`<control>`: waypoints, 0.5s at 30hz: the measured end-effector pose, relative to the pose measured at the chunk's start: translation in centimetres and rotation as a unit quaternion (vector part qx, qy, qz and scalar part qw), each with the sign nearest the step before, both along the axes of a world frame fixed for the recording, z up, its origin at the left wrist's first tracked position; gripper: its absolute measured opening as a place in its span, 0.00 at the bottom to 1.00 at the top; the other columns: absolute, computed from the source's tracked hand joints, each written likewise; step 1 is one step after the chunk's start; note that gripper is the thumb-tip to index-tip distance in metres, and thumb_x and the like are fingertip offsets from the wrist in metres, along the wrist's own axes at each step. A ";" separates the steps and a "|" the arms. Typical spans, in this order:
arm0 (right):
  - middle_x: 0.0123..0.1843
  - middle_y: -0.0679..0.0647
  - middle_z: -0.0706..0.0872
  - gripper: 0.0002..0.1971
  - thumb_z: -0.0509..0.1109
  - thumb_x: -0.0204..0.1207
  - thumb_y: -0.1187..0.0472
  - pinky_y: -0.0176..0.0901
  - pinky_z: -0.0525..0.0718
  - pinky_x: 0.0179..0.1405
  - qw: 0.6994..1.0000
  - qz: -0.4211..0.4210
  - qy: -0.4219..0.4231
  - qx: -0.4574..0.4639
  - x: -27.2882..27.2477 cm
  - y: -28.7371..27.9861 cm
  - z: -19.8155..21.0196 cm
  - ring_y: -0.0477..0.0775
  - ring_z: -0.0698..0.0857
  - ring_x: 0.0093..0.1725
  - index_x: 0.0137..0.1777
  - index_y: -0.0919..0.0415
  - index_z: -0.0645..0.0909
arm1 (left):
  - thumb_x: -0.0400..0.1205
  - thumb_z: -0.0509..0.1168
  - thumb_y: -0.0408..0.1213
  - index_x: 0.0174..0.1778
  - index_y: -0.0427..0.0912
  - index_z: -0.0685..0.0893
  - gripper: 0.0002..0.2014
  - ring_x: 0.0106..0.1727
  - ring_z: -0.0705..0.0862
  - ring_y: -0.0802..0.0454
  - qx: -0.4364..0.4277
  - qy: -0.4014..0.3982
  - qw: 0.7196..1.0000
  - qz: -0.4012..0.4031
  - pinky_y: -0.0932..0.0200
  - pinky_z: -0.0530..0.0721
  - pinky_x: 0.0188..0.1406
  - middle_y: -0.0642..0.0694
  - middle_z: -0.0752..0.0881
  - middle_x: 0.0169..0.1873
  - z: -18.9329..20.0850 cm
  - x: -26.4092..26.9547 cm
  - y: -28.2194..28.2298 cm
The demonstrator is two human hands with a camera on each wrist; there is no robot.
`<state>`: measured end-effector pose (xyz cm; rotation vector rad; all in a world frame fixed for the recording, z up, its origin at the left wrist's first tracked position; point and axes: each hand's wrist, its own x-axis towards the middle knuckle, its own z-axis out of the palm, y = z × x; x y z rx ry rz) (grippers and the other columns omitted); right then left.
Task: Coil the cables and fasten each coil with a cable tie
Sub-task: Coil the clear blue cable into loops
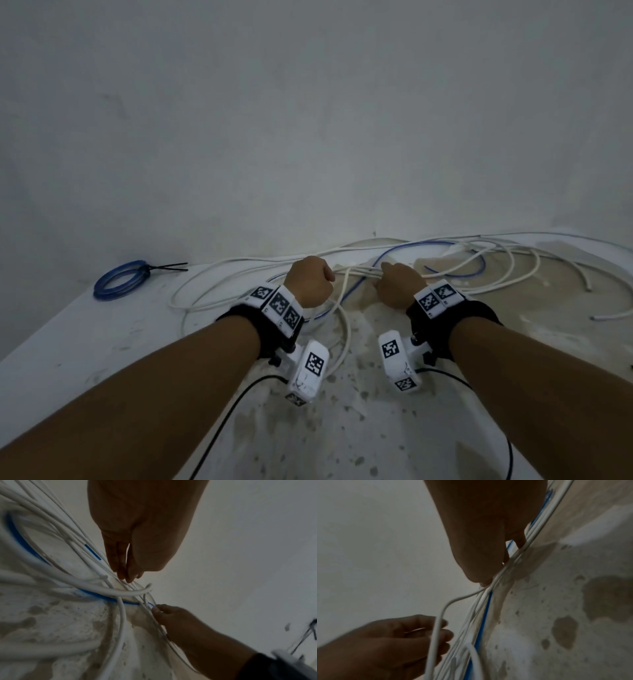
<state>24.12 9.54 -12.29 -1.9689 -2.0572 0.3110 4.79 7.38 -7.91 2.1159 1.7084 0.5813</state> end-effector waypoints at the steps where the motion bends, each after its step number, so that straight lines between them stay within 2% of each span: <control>1: 0.62 0.66 0.83 0.17 0.60 0.86 0.54 0.49 0.77 0.56 1.000 -0.002 -0.008 0.004 0.1 0.0 0.2 0.65 0.82 0.60 0.63 0.68 0.77 | 0.77 0.69 0.30 0.47 0.43 0.89 0.07 0.58 0.85 0.47 -0.001 0.025 1.000 -0.005 0.57 0.83 0.58 0.46 0.89 0.54 -0.4 0.6 0.7; 3: 0.61 0.65 0.84 0.15 0.61 0.85 0.57 0.47 0.78 0.56 0.999 -0.005 -0.037 0.016 0.2 0.0 0.2 0.63 0.83 0.61 0.60 0.69 0.80 | 0.76 0.72 0.35 0.45 0.43 0.91 0.04 0.54 0.87 0.46 -0.010 0.075 0.997 -0.011 0.57 0.84 0.51 0.45 0.90 0.50 -0.8 1.7 1.8; 5: 0.61 0.64 0.84 0.14 0.63 0.84 0.57 0.46 0.78 0.55 0.998 -0.006 -0.055 0.027 0.3 -0.1 -0.1 0.62 0.83 0.61 0.59 0.68 0.80 | 0.74 0.76 0.45 0.40 0.40 0.92 0.11 0.47 0.88 0.44 -0.029 0.114 0.993 -0.016 0.57 0.84 0.40 0.42 0.91 0.42 -1.3 2.6 2.8; 7: 0.62 0.64 0.83 0.14 0.64 0.83 0.56 0.45 0.78 0.55 0.998 -0.009 -0.053 0.032 0.3 -0.1 -0.4 0.62 0.83 0.61 0.60 0.67 0.80 | 0.72 0.77 0.49 0.32 0.38 0.88 0.16 0.39 0.88 0.43 -0.057 0.143 0.988 -0.023 0.58 0.80 0.31 0.42 0.88 0.32 -1.8 3.3 3.5; 8: 0.62 0.64 0.82 0.14 0.64 0.82 0.56 0.44 0.77 0.53 0.998 -0.009 -0.047 0.033 0.3 -0.1 -0.5 0.62 0.83 0.61 0.60 0.66 0.79 | 0.74 0.76 0.48 0.30 0.39 0.84 0.16 0.38 0.87 0.43 -0.068 0.157 0.985 -0.028 0.58 0.78 0.30 0.43 0.85 0.30 -1.9 3.6 3.6; 9: 0.62 0.64 0.82 0.14 0.64 0.82 0.57 0.44 0.76 0.51 0.998 -0.008 -0.043 0.033 0.2 0.0 -0.5 0.62 0.83 0.60 0.59 0.66 0.79 | 0.76 0.73 0.45 0.31 0.40 0.81 0.14 0.41 0.88 0.42 -0.073 0.172 0.982 -0.034 0.57 0.78 0.31 0.44 0.84 0.31 -2.1 3.9 3.9; 11: 0.61 0.63 0.82 0.14 0.64 0.82 0.57 0.44 0.77 0.51 0.999 -0.009 -0.036 0.028 0.2 0.0 -0.6 0.62 0.83 0.59 0.59 0.66 0.79 | 0.82 0.65 0.36 0.42 0.37 0.82 0.07 0.51 0.88 0.39 -0.073 0.207 0.975 -0.040 0.56 0.80 0.38 0.39 0.87 0.43 -1.8 4.2 3.9; 13: 0.61 0.63 0.83 0.14 0.63 0.82 0.56 0.44 0.78 0.51 0.999 -0.008 -0.024 0.020 0.5 -0.1 -0.3 0.61 0.84 0.59 0.60 0.66 0.79 | 0.85 0.59 0.33 0.54 0.31 0.82 0.10 0.57 0.86 0.38 -0.049 0.228 0.972 -0.030 0.55 0.79 0.45 0.35 0.86 0.54 -0.9 4.2 3.8; 15: 0.62 0.63 0.83 0.14 0.63 0.83 0.57 0.43 0.76 0.50 1.000 -0.004 -0.019 0.007 0.7 -0.1 0.0 0.61 0.83 0.59 0.60 0.67 0.79 | 0.84 0.57 0.32 0.53 0.32 0.82 0.10 0.56 0.86 0.38 0.005 0.241 0.971 -0.013 0.55 0.79 0.46 0.34 0.86 0.56 0.8 3.6 3.2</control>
